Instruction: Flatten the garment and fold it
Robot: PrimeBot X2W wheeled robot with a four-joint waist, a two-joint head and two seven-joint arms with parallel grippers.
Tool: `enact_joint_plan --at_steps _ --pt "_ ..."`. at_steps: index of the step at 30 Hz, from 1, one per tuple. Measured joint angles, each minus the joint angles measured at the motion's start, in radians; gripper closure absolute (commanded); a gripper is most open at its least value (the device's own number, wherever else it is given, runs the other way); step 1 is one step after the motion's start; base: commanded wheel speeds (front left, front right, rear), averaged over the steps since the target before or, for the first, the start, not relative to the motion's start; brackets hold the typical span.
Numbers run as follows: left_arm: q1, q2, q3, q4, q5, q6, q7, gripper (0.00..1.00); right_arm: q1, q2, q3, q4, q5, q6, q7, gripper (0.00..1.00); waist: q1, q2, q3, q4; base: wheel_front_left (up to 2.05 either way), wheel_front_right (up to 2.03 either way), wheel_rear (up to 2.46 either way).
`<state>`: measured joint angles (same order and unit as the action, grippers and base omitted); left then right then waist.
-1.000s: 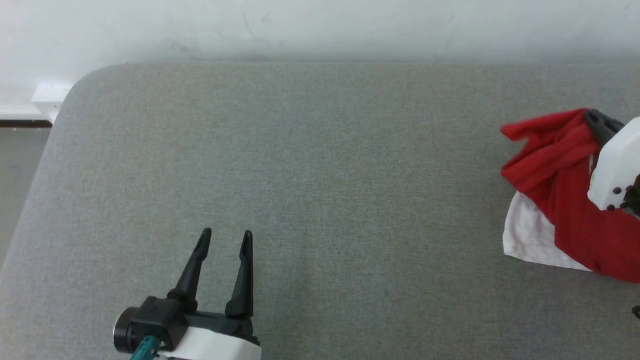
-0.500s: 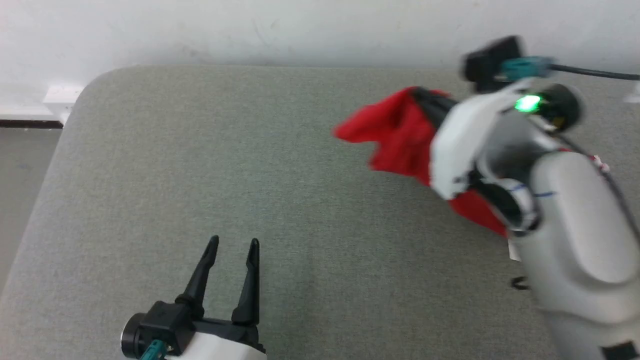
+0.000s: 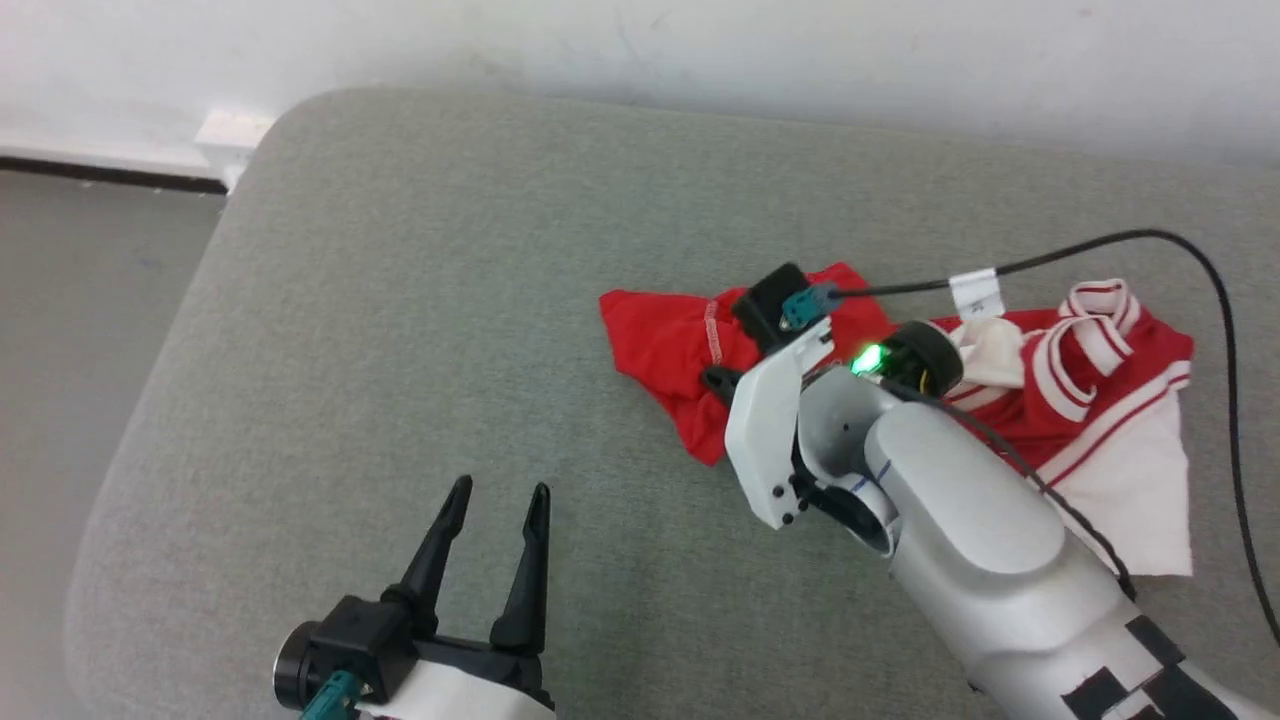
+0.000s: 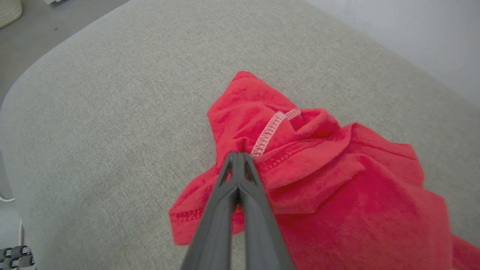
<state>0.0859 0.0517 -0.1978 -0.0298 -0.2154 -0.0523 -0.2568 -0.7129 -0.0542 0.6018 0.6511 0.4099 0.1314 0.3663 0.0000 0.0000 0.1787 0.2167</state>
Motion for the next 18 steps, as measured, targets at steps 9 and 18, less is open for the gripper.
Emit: enact_joint_plan --at_steps 9,18 --pt "-0.009 0.000 0.005 0.013 -0.014 0.002 0.000 0.00 -0.050 0.004 0.062 0.084 0.083 0.000 -0.092 0.00 0.0001 0.0000 0.016 0.011 0.00 0.00 0.00" --pt "-0.002 0.000 0.024 0.006 -0.011 0.006 0.000 0.00 -0.088 -0.027 -0.102 0.003 0.102 0.000 -0.175 0.00 0.0000 0.0001 -0.018 -0.051 0.00 0.00 0.00"
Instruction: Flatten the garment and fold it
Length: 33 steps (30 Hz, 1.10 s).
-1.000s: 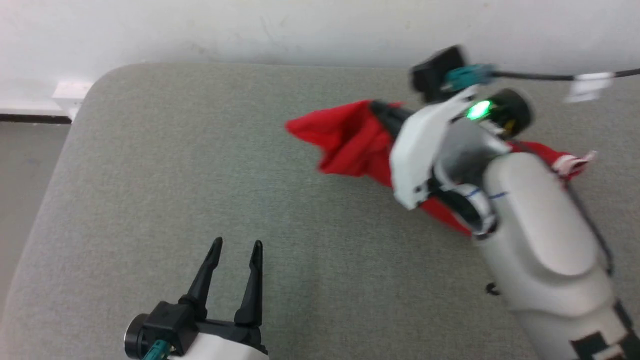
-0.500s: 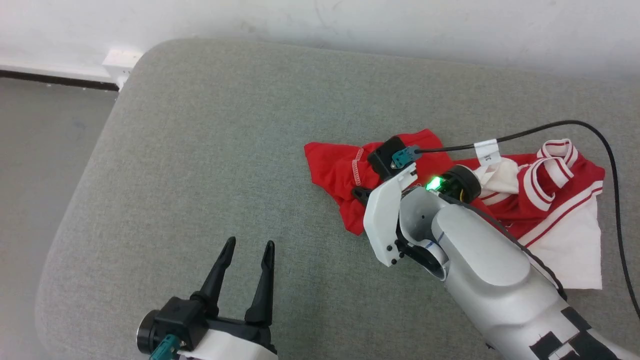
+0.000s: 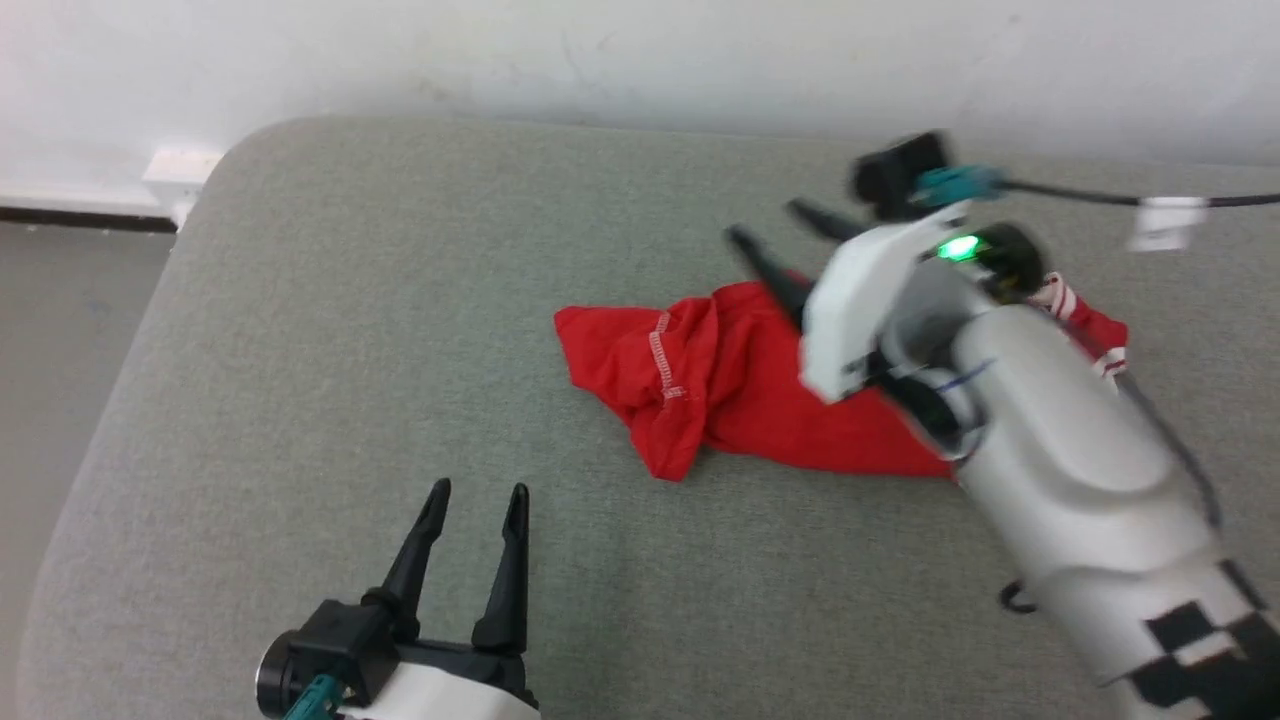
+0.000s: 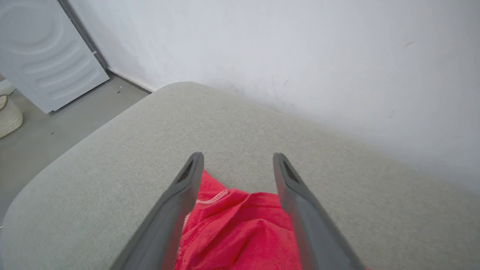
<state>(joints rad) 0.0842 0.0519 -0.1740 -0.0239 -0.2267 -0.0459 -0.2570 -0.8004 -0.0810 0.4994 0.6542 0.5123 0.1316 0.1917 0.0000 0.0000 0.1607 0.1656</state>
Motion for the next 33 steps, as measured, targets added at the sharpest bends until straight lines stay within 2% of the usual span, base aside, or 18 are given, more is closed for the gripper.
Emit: enact_joint_plan --at_steps 5,9,13,17,22,28,29,31,33 --pt "0.023 0.000 0.010 -0.010 0.006 0.003 0.000 0.00 0.104 -0.120 -0.194 -0.137 -0.084 0.000 0.057 0.00 0.0000 0.0000 -0.011 -0.034 0.00 0.00 0.00" --pt "0.022 0.000 0.015 -0.021 0.008 0.003 0.000 0.00 0.284 -0.193 -0.373 -0.323 -0.156 0.000 0.191 0.00 0.0000 0.0000 -0.001 -0.044 0.00 0.00 0.00" --pt "0.021 0.000 0.020 -0.027 0.008 0.002 0.000 0.00 0.506 -0.188 -0.523 -0.566 -0.205 0.000 0.385 0.00 0.0000 0.0000 0.020 -0.042 0.00 0.00 0.00" --pt "0.018 0.000 0.022 -0.026 0.008 0.000 0.000 0.00 0.671 -0.151 -0.599 -0.735 -0.252 0.000 0.508 0.00 0.0000 0.0000 0.043 -0.038 0.00 0.00 0.00" --pt "0.001 0.000 0.018 -0.021 0.008 -0.008 0.000 0.00 0.729 -0.108 -0.617 -0.770 -0.290 0.000 0.557 0.00 0.0000 -0.0001 0.064 -0.022 0.00 0.00 0.00" --pt "-0.011 0.000 0.016 -0.013 0.008 -0.015 0.000 0.00 0.713 -0.109 -0.609 -0.672 -0.356 0.000 0.553 0.00 0.0000 0.0000 0.079 0.011 0.00 0.00 0.00" --pt "-0.011 0.000 0.016 -0.012 0.008 -0.015 0.000 0.00 0.707 -0.114 -0.608 -0.649 -0.368 0.000 0.546 0.25 0.0000 0.0000 0.081 0.017 0.00 0.00 0.00" --pt "-0.011 0.000 0.017 -0.012 0.008 -0.015 0.000 0.00 0.685 -0.109 -0.617 -0.613 -0.376 0.000 0.533 1.00 0.0000 0.0000 0.085 0.025 0.00 0.00 0.00" --pt "-0.011 0.000 0.019 -0.012 0.008 -0.015 0.000 0.00 0.664 -0.116 -0.610 -0.583 -0.391 0.000 0.524 1.00 0.0000 0.0000 0.088 0.030 0.00 0.00 0.00"
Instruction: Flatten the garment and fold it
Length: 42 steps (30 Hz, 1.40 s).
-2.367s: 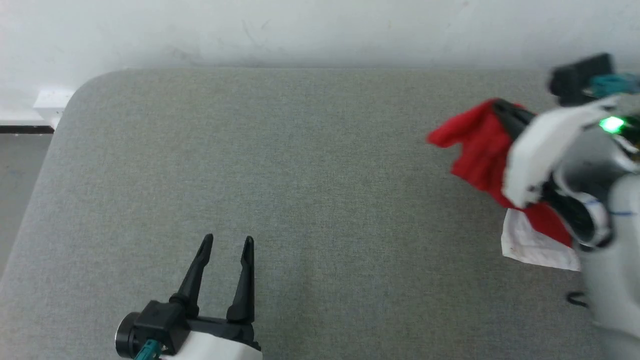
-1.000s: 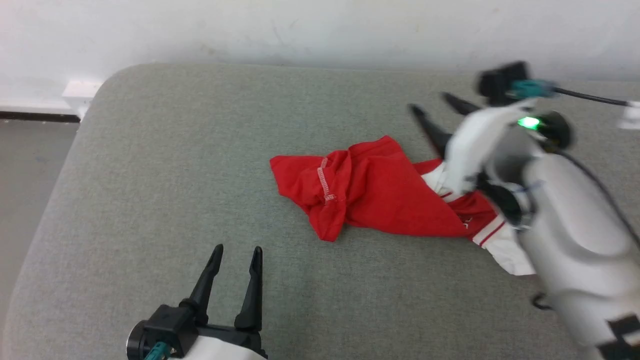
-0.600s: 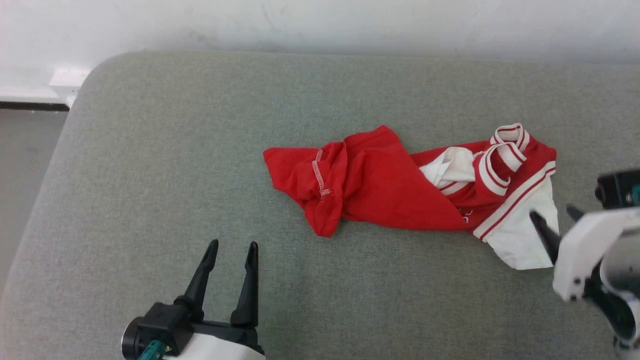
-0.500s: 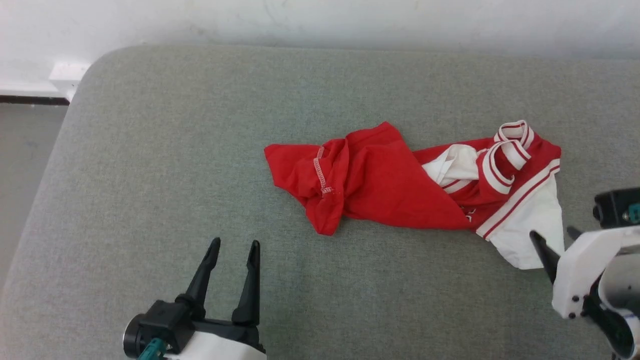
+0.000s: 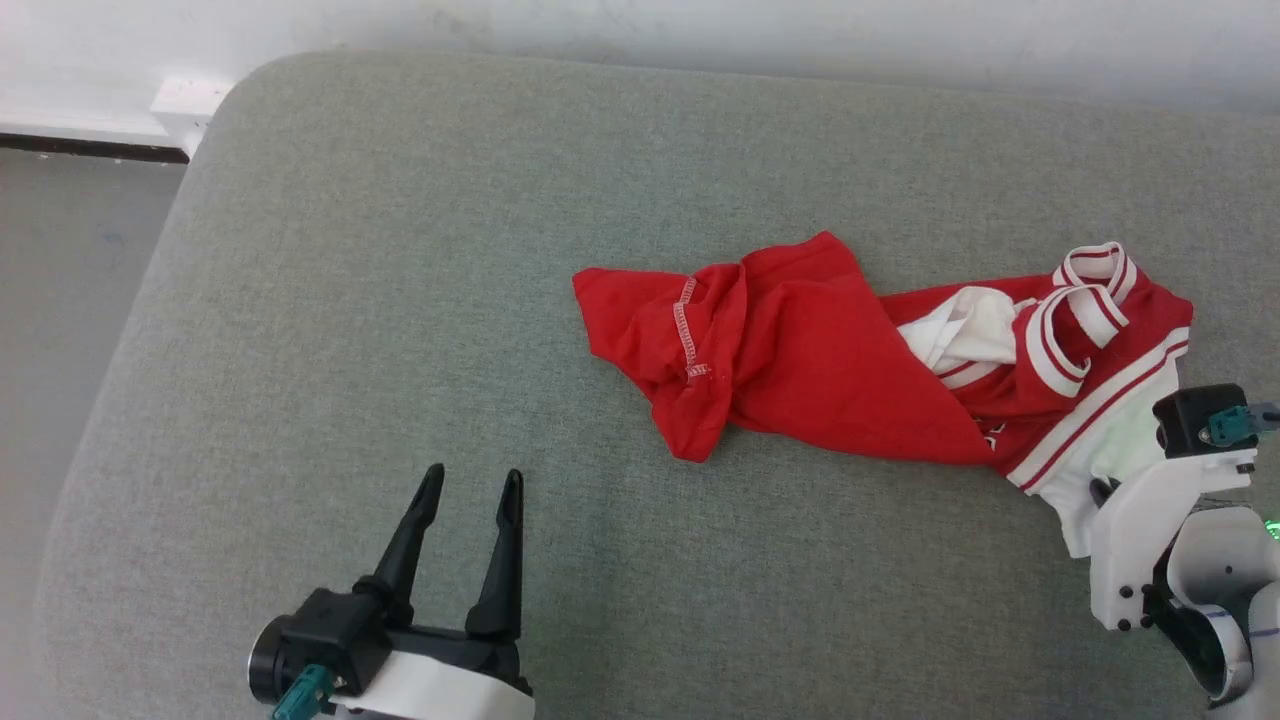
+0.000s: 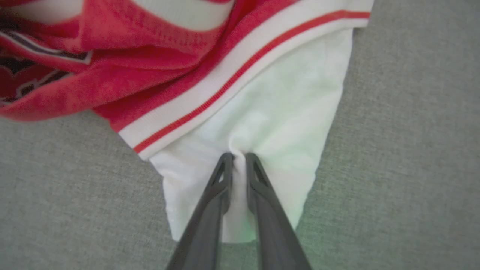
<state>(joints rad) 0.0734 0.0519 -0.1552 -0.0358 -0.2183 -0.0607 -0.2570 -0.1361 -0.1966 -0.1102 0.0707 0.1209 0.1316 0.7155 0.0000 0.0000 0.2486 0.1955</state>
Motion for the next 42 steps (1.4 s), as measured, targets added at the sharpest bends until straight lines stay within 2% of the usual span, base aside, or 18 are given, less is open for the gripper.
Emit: enact_joint_plan --at_steps 6,13,20,25,30,31,32,33,37,42 --pt "0.001 0.000 0.010 0.002 0.003 0.000 0.000 0.00 -0.021 0.005 0.018 0.012 0.013 0.000 -0.051 1.00 0.0001 0.0000 -0.008 -0.020 0.00 0.00 0.00" --pt "0.007 0.000 0.002 0.007 0.003 -0.001 0.000 0.00 -0.064 -0.032 0.008 -0.146 0.058 0.000 -0.075 1.00 0.0001 0.0000 -0.039 -0.076 0.00 0.00 0.00" --pt "0.012 0.000 -0.005 0.011 0.004 -0.001 0.000 0.00 -0.028 -0.098 -0.174 -0.224 0.053 0.000 -0.056 1.00 0.0000 0.0000 -0.077 -0.115 0.00 0.00 0.00" --pt "0.029 0.000 0.002 0.012 0.025 -0.007 0.000 0.00 0.100 -0.118 -0.294 -0.149 0.021 0.000 -0.076 1.00 0.0000 0.0000 -0.083 -0.115 0.00 0.00 0.00" --pt "0.029 0.000 0.015 0.015 0.035 -0.018 0.000 0.00 0.135 -0.049 -0.333 -0.011 -0.005 0.000 -0.156 1.00 0.0000 0.0000 -0.070 -0.107 0.00 0.00 0.00" --pt "0.029 0.000 0.019 0.015 0.036 -0.019 0.000 0.00 0.128 -0.036 -0.339 0.011 -0.013 0.000 -0.179 0.85 0.0001 0.0000 -0.068 -0.107 0.00 0.00 0.00" --pt "0.028 0.000 0.022 0.015 0.038 -0.019 0.000 0.00 0.117 -0.025 -0.342 0.029 -0.022 0.000 -0.207 0.58 0.0000 0.0000 -0.066 -0.109 0.00 0.00 0.00" --pt "0.028 0.000 0.024 0.015 0.041 -0.020 0.000 0.00 0.107 -0.019 -0.336 0.044 -0.029 0.000 -0.231 0.00 0.0000 0.0000 -0.066 -0.110 0.00 0.00 0.00" --pt "0.028 0.000 0.031 0.015 0.043 -0.026 0.000 0.00 0.053 0.007 -0.323 0.038 -0.028 0.000 -0.348 0.00 0.0000 0.0000 -0.071 -0.120 0.00 0.00 0.00" --pt "0.030 0.000 0.037 -0.002 0.044 -0.026 0.000 0.00 0.020 0.068 -0.317 -0.098 0.008 0.000 -0.516 0.00 0.0000 0.0000 -0.085 -0.138 0.00 0.00 0.00"
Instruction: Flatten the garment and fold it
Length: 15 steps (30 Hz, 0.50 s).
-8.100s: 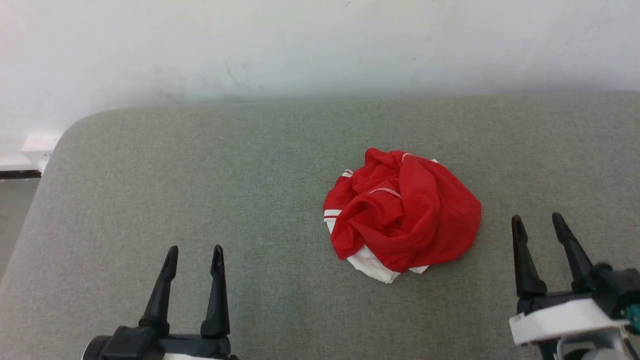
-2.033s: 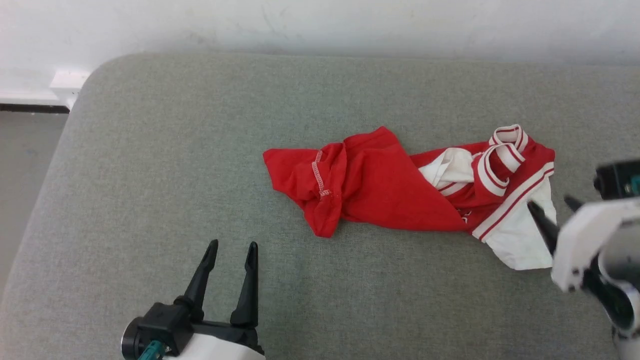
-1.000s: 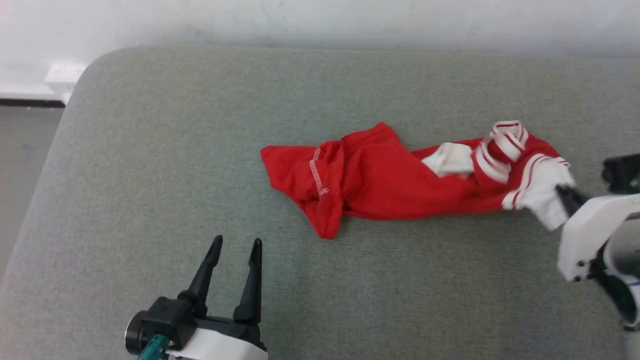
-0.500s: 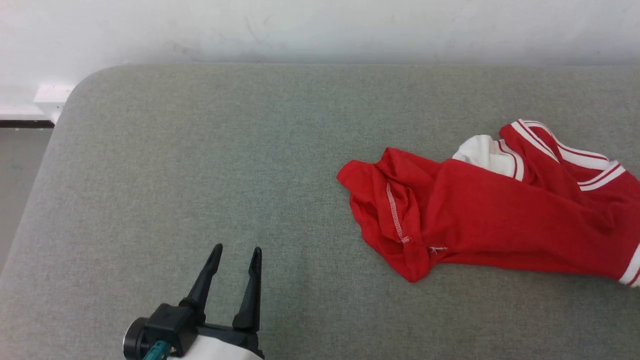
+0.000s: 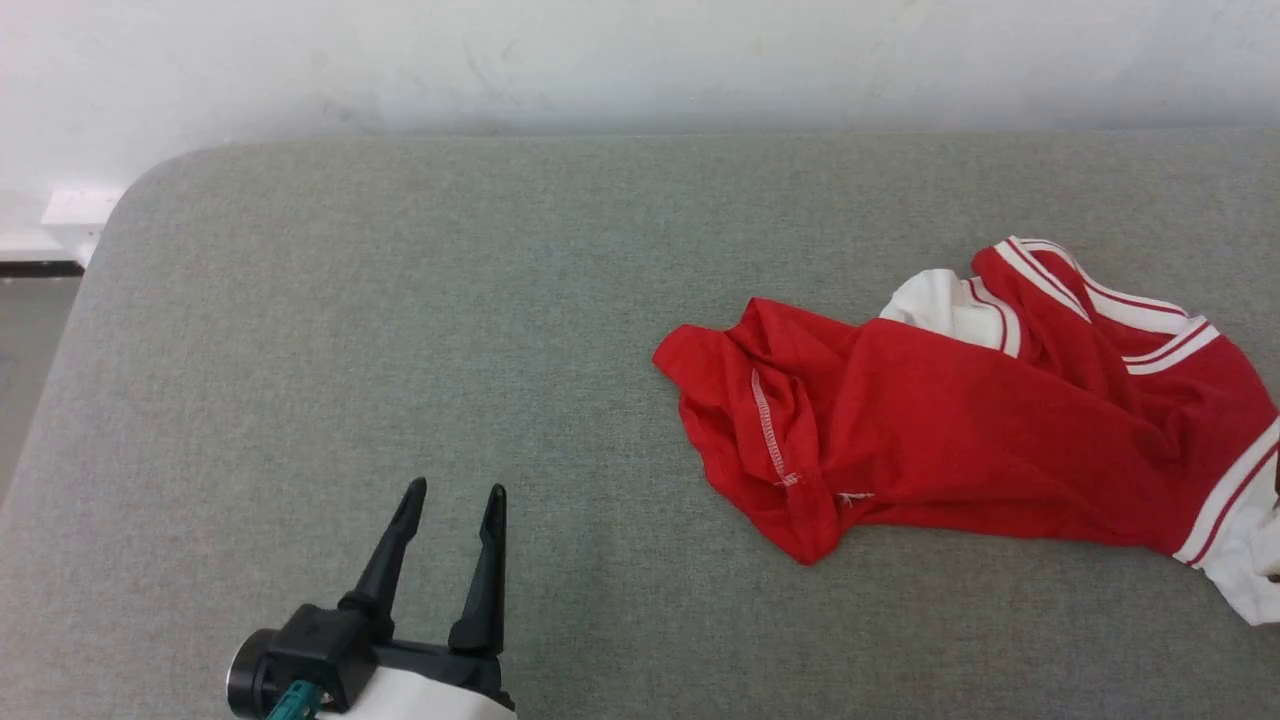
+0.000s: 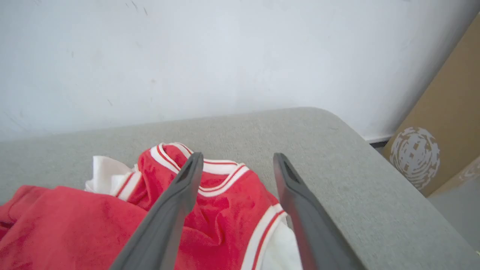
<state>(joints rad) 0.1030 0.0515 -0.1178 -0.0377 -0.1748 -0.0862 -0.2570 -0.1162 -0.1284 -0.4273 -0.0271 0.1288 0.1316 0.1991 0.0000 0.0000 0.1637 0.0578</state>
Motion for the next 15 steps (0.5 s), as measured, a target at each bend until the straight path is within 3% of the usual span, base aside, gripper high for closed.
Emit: enact_joint_plan --at_steps 7,15 --pt "0.001 0.000 0.002 -0.055 0.000 0.001 0.000 0.00 0.099 0.073 0.054 -0.179 0.007 0.000 -0.191 0.00 -0.0001 0.0000 -0.017 -0.020 0.00 0.00 0.00" --pt "0.009 0.000 -0.001 -0.127 0.006 0.018 0.000 0.00 0.258 0.077 0.176 -0.094 0.112 0.000 -0.399 0.00 -0.0001 0.0000 -0.014 -0.027 0.00 0.00 0.00"
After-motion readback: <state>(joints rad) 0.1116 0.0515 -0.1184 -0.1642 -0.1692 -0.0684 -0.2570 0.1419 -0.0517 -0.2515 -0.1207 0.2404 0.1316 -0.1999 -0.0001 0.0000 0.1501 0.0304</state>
